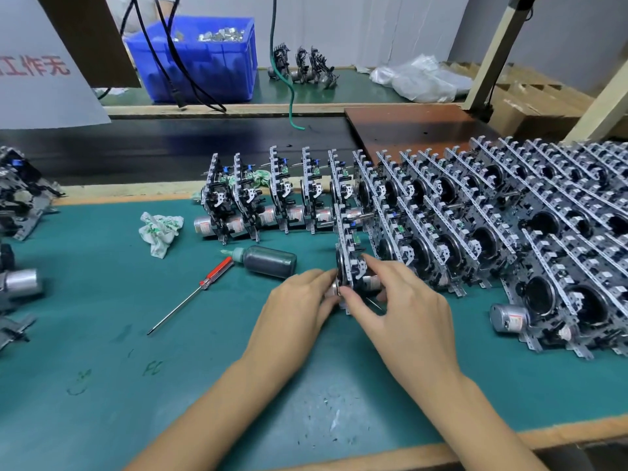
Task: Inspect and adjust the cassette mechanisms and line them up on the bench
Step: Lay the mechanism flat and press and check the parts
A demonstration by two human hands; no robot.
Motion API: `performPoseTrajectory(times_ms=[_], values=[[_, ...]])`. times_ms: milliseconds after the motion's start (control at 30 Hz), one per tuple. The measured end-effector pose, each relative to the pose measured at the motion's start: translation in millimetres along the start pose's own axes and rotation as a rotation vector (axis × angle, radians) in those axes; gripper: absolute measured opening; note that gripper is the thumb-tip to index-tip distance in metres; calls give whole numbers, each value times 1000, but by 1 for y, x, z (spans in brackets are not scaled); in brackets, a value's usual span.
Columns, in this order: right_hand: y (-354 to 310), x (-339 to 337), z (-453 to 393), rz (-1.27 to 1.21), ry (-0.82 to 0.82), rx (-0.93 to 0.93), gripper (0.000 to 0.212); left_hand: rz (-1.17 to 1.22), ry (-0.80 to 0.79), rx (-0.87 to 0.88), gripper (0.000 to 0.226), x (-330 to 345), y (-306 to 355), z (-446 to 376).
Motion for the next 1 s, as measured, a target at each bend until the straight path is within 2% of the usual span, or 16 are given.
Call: performPoseTrajectory(times_ms=[200, 333, 667, 1000], values=[[-1, -5, -3, 46, 65, -1, 50, -2, 11, 31, 18, 4, -7, -4], [-1, -5, -5, 10, 42, -2, 53, -18, 11, 8, 25, 8, -11, -12], [-4, -5, -7, 21, 102, -13, 35, -33, -10, -29, 37, 16, -11, -10], [5, 6, -8, -73, 46, 10, 36, -90, -45, -55, 38, 20, -12, -12]])
Point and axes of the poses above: each hand's wrist, its own z-axis away from the middle knuckle, its own x-axis out of the palm, y = z × x, the point moved 9 cm from there along -z, towards the middle knuckle, and after that the axes turned 14 degrees about x, right-handed, at the moved point
